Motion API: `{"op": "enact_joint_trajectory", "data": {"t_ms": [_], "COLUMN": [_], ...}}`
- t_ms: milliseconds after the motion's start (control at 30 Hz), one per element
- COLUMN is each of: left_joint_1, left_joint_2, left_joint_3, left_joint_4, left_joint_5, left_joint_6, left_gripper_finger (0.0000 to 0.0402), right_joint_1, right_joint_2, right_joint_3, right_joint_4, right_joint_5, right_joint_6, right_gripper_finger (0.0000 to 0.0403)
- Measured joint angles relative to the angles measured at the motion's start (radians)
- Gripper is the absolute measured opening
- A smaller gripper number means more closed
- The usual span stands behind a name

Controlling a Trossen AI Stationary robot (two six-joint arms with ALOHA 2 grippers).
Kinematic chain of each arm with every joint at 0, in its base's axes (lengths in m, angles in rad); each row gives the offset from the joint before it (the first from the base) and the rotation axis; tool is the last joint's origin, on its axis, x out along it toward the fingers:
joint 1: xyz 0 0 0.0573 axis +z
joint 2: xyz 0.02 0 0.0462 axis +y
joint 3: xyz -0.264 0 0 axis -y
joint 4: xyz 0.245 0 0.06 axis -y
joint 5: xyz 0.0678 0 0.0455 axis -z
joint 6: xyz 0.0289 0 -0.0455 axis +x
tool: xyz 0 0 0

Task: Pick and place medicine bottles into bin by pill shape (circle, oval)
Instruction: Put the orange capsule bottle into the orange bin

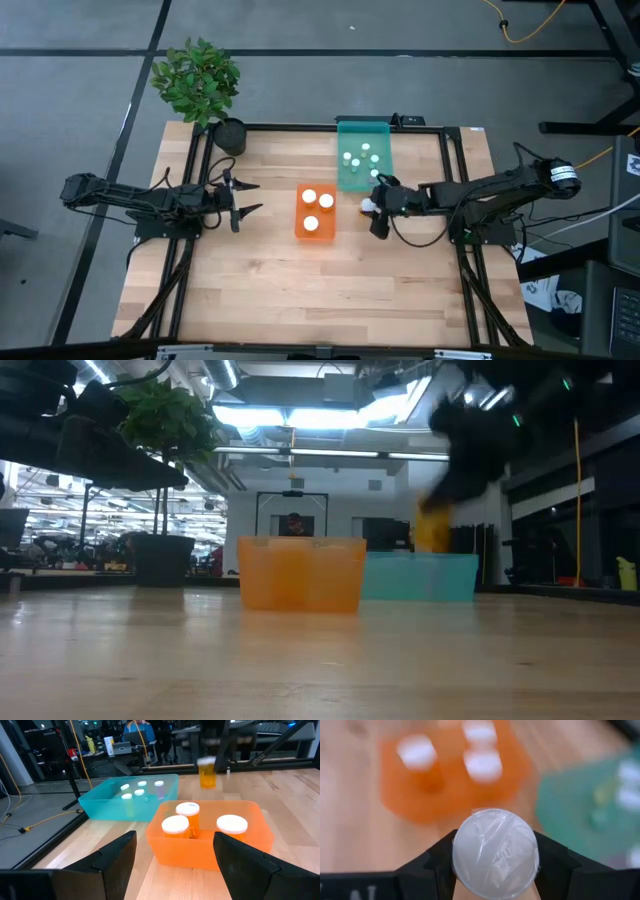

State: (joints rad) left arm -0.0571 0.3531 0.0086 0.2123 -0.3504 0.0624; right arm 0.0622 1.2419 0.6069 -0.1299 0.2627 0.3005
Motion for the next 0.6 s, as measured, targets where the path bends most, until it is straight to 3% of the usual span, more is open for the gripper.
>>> {"op": "enact_joint_trajectory", "data": {"t_ms": [267, 600], "left_joint_1": [0.0, 0.0], "left_joint_2": [0.0, 0.0], "left_joint_3": [0.0, 0.0], "left_joint_4": [0.0, 0.0], "left_joint_5": [0.0, 0.0], "left_joint_6": [0.0, 0.0], "left_gripper_finger": [0.0257, 0.0257], "right_joint_1": [0.018, 0.022], "right_joint_2": [0.06, 0.352], "right_joint_3": [0.25, 0.453], "right_joint_4": [0.011, -0.013], "right_joint_5": [-0.03, -0.117], "right_joint_6": [-0.164, -0.239], "right_gripper_finger": [0.0205, 0.0207]}}
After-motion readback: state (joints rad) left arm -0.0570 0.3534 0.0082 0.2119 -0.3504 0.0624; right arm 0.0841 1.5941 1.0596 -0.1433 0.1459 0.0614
